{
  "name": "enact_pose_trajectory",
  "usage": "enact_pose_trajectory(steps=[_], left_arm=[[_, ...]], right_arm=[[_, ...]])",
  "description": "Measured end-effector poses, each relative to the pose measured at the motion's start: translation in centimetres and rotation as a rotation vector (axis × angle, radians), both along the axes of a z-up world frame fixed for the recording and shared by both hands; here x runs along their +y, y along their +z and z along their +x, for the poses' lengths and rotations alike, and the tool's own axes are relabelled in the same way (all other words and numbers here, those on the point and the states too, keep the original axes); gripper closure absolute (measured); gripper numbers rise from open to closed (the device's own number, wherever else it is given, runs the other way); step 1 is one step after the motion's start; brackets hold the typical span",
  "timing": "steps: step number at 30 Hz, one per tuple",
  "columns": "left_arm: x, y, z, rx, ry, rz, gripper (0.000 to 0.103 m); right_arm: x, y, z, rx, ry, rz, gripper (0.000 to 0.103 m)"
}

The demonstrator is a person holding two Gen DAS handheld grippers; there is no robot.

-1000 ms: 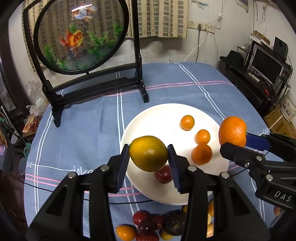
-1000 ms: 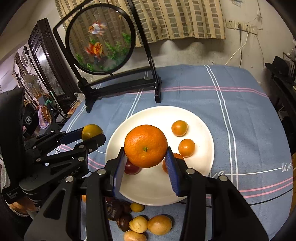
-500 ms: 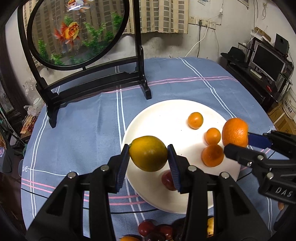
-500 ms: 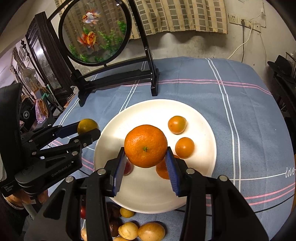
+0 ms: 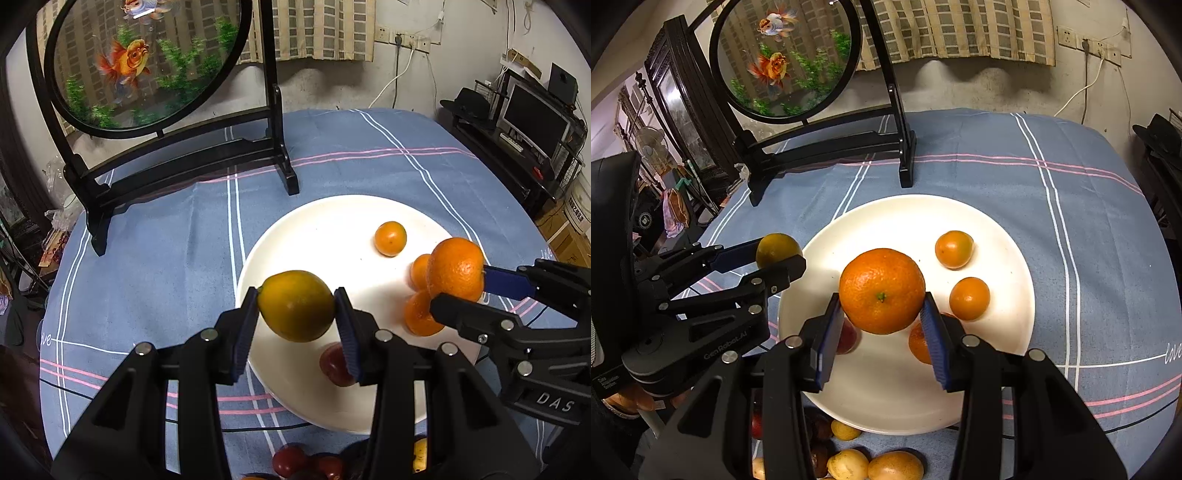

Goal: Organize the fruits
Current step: 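Carry both fruits over the white plate and release them there, then grasp a pale potato-like fruit with the left tool while the right tool grasps another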

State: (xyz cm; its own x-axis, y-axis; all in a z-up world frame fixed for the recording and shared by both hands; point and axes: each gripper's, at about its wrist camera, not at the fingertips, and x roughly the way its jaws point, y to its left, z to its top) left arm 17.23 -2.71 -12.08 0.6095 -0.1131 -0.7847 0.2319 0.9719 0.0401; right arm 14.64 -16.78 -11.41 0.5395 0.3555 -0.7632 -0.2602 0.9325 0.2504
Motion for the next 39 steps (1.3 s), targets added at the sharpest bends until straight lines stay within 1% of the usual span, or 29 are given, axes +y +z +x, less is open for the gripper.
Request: enact_pose_trajectory(steps=[4,7,8,9,10,11,12,13,17,22,26,30,32,35,38,39], left_arm=[[-0.5,-0.9,0.7,0.021,-0.005,0.018,0.061],[-0.9,-2.1,1.6,0.062,-0.005,0.032,0.060],[-0.9,-2.5,1.7,0.068,-0.004,0.035,0.060],[-1.0,-2.9,2.0,0.080,-0.004,0.037,0.055],[-0.9,-3.1,2.1,0.079,0.007,0.046,0.045],[-0.8,-3.2,2.2,0.069,0.016,0.052,0.040],[-0.6,-3.2,2.3,0.063,0.021,0.048,0.040],[-0.5,-3.2,2.3,0.065,0.022,0.039,0.038],[0.0,-2.8,2.3,0.048,0.027,0.035,0.037],[0.7,-1.9,1.7,0.031,0.041,0.034,0.037],[1.6,-0.3,0.6,0.008,0.056,0.024,0.037],[2.6,2.0,-1.8,-0.044,0.059,0.017,0.033],[3.3,3.0,-3.5,-0.069,0.053,0.018,0.031],[4.1,3.6,-5.7,-0.081,0.050,0.020,0.029],[5.3,3.4,-8.7,-0.065,0.053,0.007,0.028],[5.6,3.2,-9.4,-0.058,0.054,0.006,0.028]], right_arm=[[0.4,-0.5,1.0,0.024,-0.006,-0.019,0.059],[0.6,-1.4,2.1,0.052,-0.009,-0.041,0.059],[0.8,-1.6,2.3,0.057,-0.008,-0.053,0.058],[0.9,-1.8,2.6,0.062,-0.013,-0.080,0.057],[0.9,-1.9,2.7,0.059,-0.019,-0.094,0.057],[0.9,-1.9,2.8,0.051,-0.022,-0.102,0.053],[0.8,-1.7,2.8,0.034,-0.032,-0.121,0.041],[0.6,-1.5,2.6,0.008,-0.043,-0.129,0.038],[0.1,-0.6,2.0,-0.039,-0.043,-0.124,0.038],[-0.6,0.4,1.0,-0.044,-0.040,-0.097,0.038],[-1.1,2.0,-0.7,-0.070,-0.047,-0.063,0.038],[-1.9,4.1,-4.3,-0.094,-0.034,-0.003,0.038],[-1.9,4.1,-6.7,-0.090,-0.004,0.003,0.038],[-1.3,2.9,-10.0,-0.064,0.043,-0.045,0.038],[-0.5,-0.2,-13.8,0.004,0.075,-0.093,0.038],[-0.2,-1.7,-14.7,0.047,0.074,-0.099,0.038]])
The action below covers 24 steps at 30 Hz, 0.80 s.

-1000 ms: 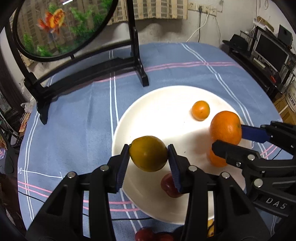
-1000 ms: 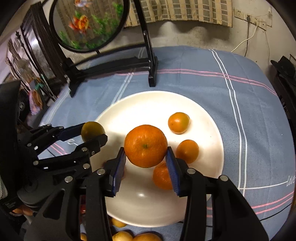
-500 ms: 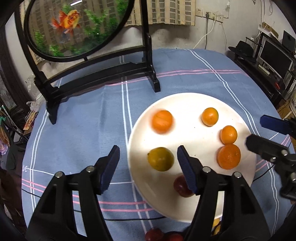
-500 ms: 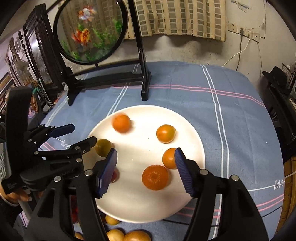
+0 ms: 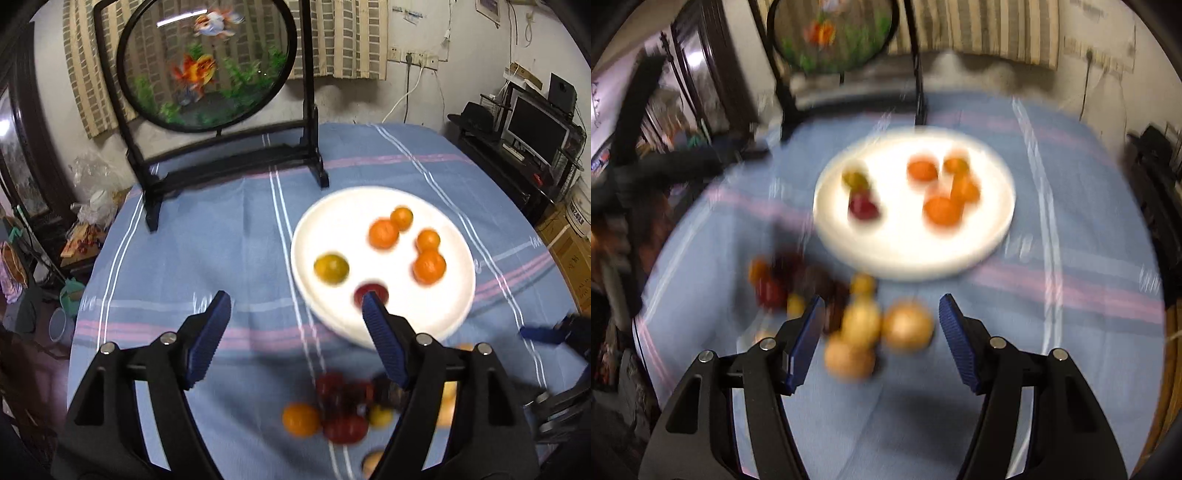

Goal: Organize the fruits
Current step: 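Grasp a pale potato-like fruit with the left tool while the right tool grasps another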

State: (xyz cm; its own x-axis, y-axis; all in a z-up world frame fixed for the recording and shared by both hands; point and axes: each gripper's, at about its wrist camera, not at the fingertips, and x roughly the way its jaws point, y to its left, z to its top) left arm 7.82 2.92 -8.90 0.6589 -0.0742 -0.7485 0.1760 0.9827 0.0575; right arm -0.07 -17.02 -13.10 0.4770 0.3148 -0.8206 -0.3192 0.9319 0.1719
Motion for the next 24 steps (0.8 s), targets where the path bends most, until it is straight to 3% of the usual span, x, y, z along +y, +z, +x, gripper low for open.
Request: enact_pose_trajectory(steps=[6,10,12,14,24], left_arm=[[2.3,-1.9,-4.2,0.059,0.040,-0.005,0.028],[3.4,-2.9,-6.6,0.085,0.051,-0.007,0.028],[3.7,-3.3,-7.4,0.098,0.053,-0.012,0.028],[3.7,-3.8,-7.9,0.115,0.048,-0.022,0.028],[-2.8,-7.7,-10.7,0.201,-0.166,-0.001,0.027]], right_arm=[[1.3,-5.4,-1.9,0.141,-0.051,0.007,0.038],[1.9,-6.3,-0.8,0.165,-0.084,0.046,0.039],[2.6,-6.7,-0.1,0.172,-0.077,0.055,0.044],[3.1,-6.7,0.3,0.177,-0.051,0.063,0.059],[1.0,-5.8,-2.0,0.177,-0.056,0.075,0.059]])
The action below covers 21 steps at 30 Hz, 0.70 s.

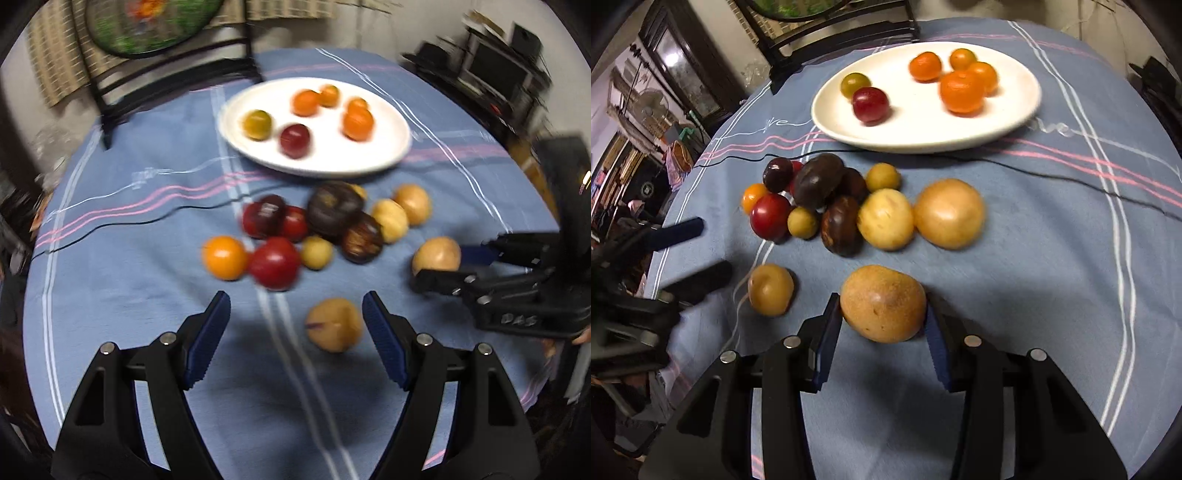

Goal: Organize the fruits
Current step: 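Grasp a pale potato-like fruit with the left tool while the right tool grasps another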

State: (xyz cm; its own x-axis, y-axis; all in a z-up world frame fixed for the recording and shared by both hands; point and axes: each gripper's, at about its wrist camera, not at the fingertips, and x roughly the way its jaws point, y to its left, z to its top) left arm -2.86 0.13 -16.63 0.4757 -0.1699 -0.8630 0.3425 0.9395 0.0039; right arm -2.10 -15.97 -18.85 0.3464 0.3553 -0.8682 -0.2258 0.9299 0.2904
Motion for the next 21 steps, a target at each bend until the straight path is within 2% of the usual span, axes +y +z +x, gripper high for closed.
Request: enact_pose_trajectory(steps=[5,6,7,8,9,10,14,21], left_arm=[[-1.3,-3.1,1.0,0.071,0.004,-0.001,0.030],[-1.5,-3.7,1.0,0.091,0.000,0.004,0.034],[-1.6,-4.3,1.0,0.113,-0.008,0.012,0.047],[-1.6,-4.7,1.0,0.131,-0.015,0.015,0.051],[-1.7,-4.6,0.7,0.111,-0.017,0.015,0.054],[-1.6,-4.5,0.6,0.115,-0.016,0.005,0.062],[-1.1,-3.1,0.5,0.091,0.018,-0.013,0.062],[0.3,3.0,1.0,-0.023,0.055,-0.089,0.062]], right_arm=[[-1.6,0.4,-1.1,-0.001,-0.033,0.002,0.059],[-1.8,0.5,-1.3,-0.004,-0.035,0.001,0.059],[-2.0,0.6,-1.5,-0.008,-0.036,0.001,0.059],[-2.2,0.8,-1.7,-0.013,-0.037,0.002,0.059],[-2.2,0.8,-1.7,-0.016,-0.038,0.002,0.059],[-2.3,0.9,-1.7,-0.019,-0.039,0.005,0.059],[-2.3,1.3,-1.5,-0.031,-0.034,0.012,0.059],[-2.0,3.8,-1.0,-0.090,-0.011,0.032,0.059]])
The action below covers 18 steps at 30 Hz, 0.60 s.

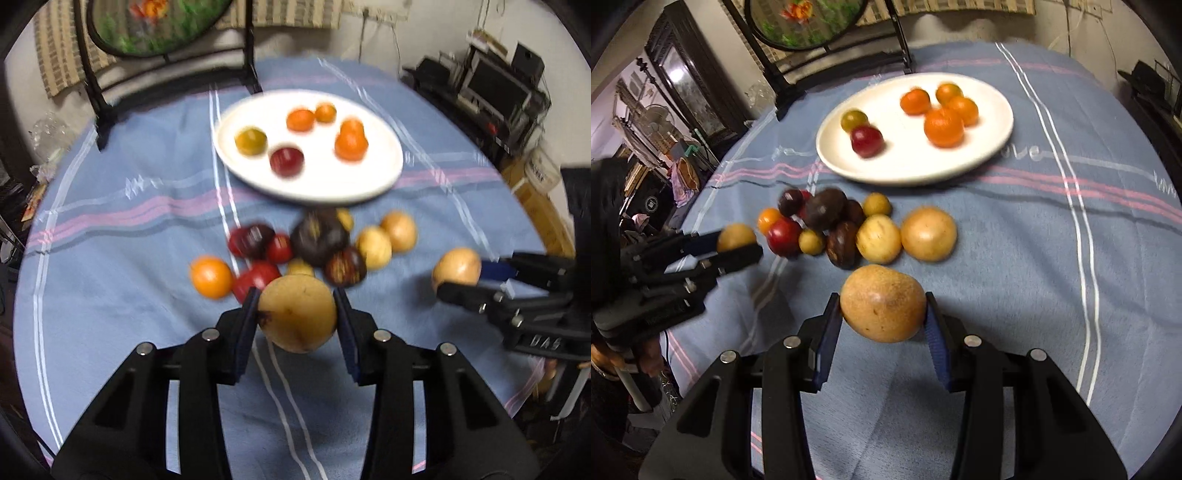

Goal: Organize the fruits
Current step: 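Grasp a pale potato-like fruit with the left tool while the right tool grasps another, then carry both pale fruits over the white plate and open both tools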

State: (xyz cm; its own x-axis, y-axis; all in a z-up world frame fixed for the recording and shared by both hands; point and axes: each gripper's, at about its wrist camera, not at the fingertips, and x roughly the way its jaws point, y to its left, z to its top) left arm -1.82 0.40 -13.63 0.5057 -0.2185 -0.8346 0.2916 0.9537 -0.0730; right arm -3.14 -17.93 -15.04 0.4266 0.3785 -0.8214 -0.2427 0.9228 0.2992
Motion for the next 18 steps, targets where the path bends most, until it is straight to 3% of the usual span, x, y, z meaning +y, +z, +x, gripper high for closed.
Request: enact_pose_trajectory(steps=[13,18], left_arm=[[-1.8,11.0,6.1,-0.249,0.034,0.034,0.062],[-3.6,13.9,7.9,-0.318,0.027,0.040,0.062]], right_arm=[[-0.8,12.9,4.6,-0.315,-0.054,0.077,0.059],[-1.4,16.1,6.6,-0.386,-0.086,0.081,0.059]])
